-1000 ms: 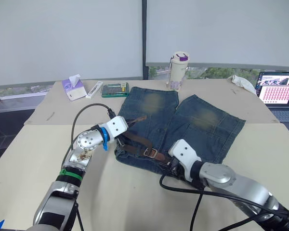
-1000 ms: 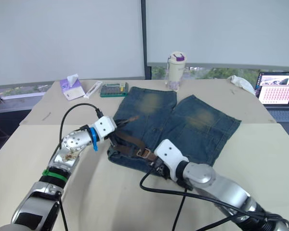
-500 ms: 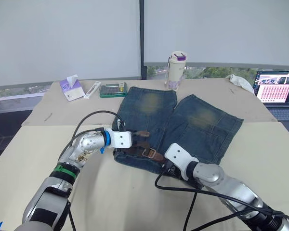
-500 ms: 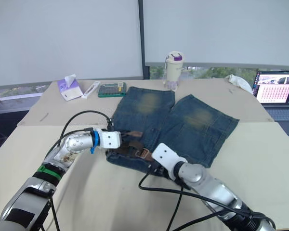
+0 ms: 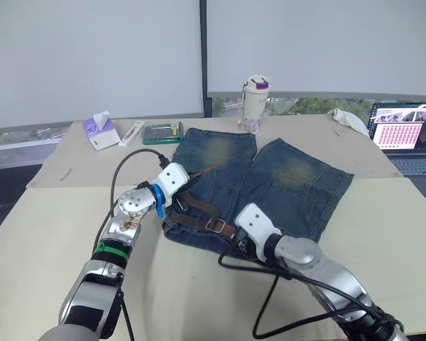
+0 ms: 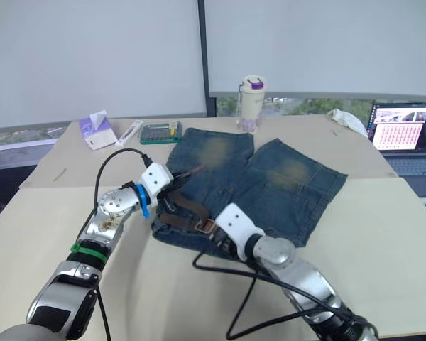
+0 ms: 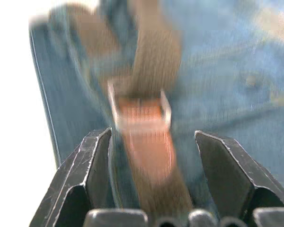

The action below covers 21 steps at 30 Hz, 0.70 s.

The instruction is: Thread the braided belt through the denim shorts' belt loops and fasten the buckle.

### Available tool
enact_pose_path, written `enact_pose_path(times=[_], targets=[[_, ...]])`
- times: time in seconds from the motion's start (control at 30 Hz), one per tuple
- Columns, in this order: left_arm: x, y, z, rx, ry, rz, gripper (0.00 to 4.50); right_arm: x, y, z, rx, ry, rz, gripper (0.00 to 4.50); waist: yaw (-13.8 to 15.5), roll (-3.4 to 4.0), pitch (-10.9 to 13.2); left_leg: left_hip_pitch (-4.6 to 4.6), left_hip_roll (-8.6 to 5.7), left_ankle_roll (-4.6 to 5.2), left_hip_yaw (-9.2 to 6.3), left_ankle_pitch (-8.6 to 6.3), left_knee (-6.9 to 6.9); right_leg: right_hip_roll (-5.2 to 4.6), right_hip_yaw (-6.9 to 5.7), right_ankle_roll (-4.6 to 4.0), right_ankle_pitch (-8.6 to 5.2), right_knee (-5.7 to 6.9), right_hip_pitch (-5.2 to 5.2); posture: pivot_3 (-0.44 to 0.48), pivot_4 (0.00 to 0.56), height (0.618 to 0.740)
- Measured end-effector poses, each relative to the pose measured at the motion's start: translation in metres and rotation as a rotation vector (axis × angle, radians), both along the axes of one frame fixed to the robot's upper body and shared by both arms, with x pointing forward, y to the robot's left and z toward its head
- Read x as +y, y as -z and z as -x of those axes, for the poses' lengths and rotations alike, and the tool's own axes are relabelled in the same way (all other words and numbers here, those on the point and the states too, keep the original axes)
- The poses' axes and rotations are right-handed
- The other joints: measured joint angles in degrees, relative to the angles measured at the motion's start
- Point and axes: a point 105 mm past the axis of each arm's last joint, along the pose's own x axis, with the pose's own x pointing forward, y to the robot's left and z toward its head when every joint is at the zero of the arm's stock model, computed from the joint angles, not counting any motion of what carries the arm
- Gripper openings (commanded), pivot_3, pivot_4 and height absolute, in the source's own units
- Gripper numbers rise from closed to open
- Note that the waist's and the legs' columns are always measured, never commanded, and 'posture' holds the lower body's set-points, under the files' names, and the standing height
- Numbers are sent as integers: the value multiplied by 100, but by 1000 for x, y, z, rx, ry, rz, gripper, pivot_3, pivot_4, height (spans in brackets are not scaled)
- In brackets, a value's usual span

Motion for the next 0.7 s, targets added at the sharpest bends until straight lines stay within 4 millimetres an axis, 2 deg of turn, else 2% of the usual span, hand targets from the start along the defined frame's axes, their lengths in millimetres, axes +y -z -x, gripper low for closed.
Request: enact_pose_path(times=[0.1,0.17,0.27,0.5,0.7], targets=[[1,0,-1,14,-4,16,0,9,-23,-6,-33,1,-116,3124,36,1,0,1,-5,-1,-4,1,1,-5,2,-1,1,1,0,0,150,740],[1,0,-1,16,-6,25,0,8,-29,-10,-48,10,-133,3124,73,1,0,0,-10,-3,-5,2,1,-9,2,-2,1,0,1,0,150,740],[2,-4,-2,11,-16,53,0,6,-19,-21,-15,39,-139,2468,70,0,-1,2,-11,-4,-2,2,1,-10,3,-4,3,0,0,0,150,740],[-2,-7,-1,7,-9,94,0,5,23,-37,113,81,-100,22,47,1,-1,2,-7,-4,3,2,0,-7,4,-6,3,12,-7,0,150,740],[-7,-20,-1,-23,5,154,0,27,32,-39,132,13,-96,22,30,1,-2,6,-7,-4,3,2,1,-7,4,-6,3,29,-9,0,150,740]])
